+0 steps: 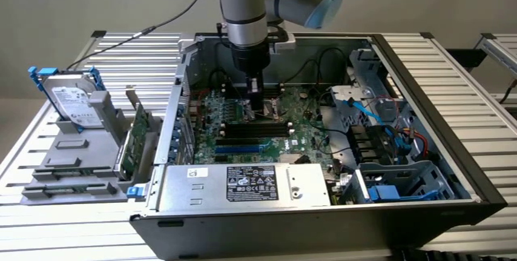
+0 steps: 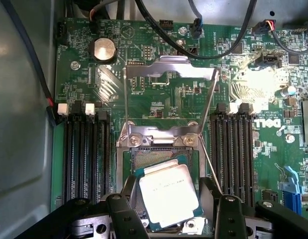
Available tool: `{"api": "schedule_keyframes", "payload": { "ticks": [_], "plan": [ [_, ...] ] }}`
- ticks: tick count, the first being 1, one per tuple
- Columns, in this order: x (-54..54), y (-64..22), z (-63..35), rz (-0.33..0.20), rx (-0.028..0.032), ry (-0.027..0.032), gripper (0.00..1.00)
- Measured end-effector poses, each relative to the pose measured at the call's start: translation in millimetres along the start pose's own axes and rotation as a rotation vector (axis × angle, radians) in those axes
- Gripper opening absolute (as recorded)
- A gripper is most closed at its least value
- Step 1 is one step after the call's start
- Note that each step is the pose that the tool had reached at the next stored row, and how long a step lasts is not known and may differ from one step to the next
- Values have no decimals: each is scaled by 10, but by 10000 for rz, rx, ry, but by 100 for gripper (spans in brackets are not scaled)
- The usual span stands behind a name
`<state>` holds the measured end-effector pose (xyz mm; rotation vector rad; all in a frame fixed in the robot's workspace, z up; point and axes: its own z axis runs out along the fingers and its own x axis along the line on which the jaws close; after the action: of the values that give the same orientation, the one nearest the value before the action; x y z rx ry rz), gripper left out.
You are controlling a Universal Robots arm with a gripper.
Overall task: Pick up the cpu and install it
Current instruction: 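Place the cpu into insertion slot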
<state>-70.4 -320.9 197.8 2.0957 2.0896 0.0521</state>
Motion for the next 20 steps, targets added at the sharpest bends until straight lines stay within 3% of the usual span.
{"api": "schedule_keyframes", "payload": {
  "ticks": [9,20],
  "plan": [
    [0,-18,0,-723,-76,96,62],
    [1,-36,12,-1435,-146,77,62]
  ]
}}
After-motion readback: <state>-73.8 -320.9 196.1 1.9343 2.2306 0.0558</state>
